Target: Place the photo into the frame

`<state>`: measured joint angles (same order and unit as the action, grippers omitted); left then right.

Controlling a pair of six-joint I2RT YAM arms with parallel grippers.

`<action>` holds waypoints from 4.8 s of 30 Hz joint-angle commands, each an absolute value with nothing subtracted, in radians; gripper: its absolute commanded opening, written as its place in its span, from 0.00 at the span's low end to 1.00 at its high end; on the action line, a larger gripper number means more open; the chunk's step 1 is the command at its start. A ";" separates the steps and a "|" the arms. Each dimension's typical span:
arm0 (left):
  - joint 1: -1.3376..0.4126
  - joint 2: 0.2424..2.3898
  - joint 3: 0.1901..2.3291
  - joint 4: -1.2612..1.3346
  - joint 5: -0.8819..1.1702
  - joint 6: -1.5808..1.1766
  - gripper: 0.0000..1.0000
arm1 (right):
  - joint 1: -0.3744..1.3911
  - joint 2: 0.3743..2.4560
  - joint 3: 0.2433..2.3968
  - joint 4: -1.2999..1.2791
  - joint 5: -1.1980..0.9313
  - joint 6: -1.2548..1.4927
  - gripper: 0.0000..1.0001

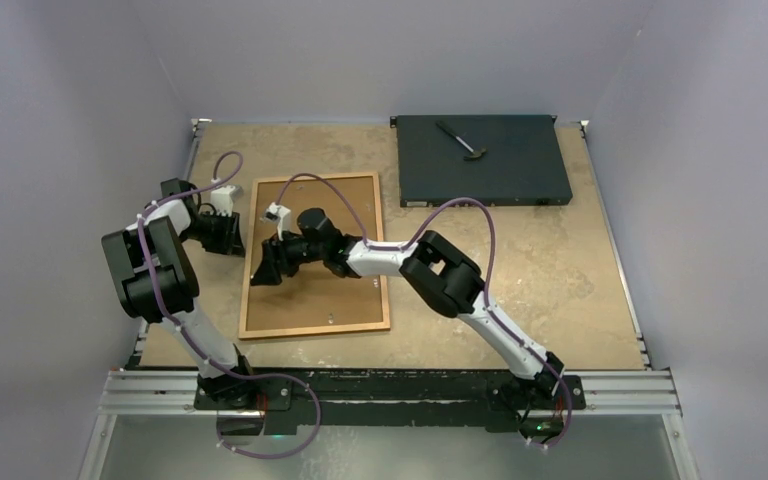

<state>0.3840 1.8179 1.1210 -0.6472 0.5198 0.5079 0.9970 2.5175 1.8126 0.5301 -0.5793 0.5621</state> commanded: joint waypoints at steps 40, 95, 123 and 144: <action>0.356 1.903 1.106 -0.664 0.549 0.508 0.17 | 1.085 2.586 1.940 0.435 -0.749 0.440 0.57; 0.292 2.101 1.400 -0.657 0.707 0.341 0.00 | 0.837 2.667 2.106 0.514 -0.488 0.464 0.89; 0.294 2.045 1.298 -0.615 0.663 0.359 0.00 | 0.899 2.555 1.943 0.489 -0.440 0.412 0.80; 0.294 2.039 1.285 -0.606 0.652 0.360 0.00 | 0.918 2.597 2.016 0.443 -0.532 0.415 0.76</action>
